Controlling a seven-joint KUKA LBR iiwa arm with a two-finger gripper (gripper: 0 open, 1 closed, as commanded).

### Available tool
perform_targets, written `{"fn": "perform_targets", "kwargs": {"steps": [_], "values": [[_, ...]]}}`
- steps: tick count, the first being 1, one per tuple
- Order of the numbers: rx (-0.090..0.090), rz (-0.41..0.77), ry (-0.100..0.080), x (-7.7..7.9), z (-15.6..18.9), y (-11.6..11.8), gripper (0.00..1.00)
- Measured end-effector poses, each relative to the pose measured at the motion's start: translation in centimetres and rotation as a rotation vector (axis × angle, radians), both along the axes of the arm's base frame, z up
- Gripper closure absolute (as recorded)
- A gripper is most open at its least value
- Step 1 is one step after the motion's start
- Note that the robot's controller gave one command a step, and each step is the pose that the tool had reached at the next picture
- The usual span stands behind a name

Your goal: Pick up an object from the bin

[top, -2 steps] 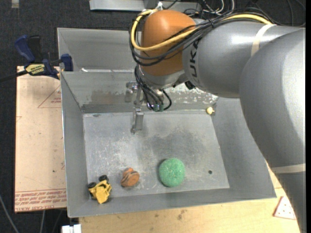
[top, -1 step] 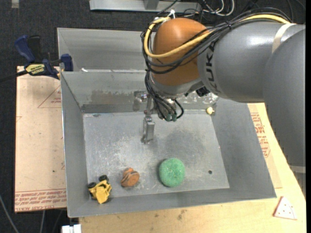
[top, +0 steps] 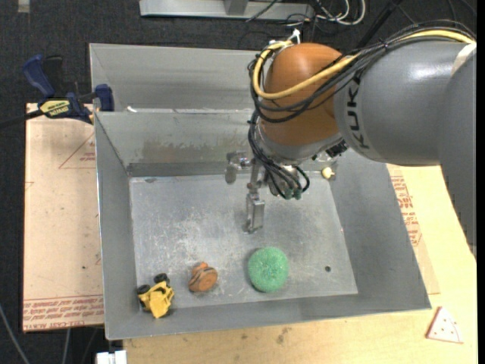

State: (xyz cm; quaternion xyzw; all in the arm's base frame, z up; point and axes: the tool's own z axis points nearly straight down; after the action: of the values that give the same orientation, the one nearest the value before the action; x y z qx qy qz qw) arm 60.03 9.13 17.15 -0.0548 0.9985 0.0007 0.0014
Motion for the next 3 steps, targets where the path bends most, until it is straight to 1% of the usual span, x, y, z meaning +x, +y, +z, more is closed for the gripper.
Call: {"fn": "perform_targets", "kwargs": {"steps": [1, 2, 3], "values": [[-0.001, 0.043, -0.002, -3.4, -6.2, -3.1, 0.0], [0.001, 0.001, 0.004, -7.2, -9.3, -6.8, 0.0], [0.0, 0.162, -0.005, -10.0, -9.7, -6.4, 0.0]]}}
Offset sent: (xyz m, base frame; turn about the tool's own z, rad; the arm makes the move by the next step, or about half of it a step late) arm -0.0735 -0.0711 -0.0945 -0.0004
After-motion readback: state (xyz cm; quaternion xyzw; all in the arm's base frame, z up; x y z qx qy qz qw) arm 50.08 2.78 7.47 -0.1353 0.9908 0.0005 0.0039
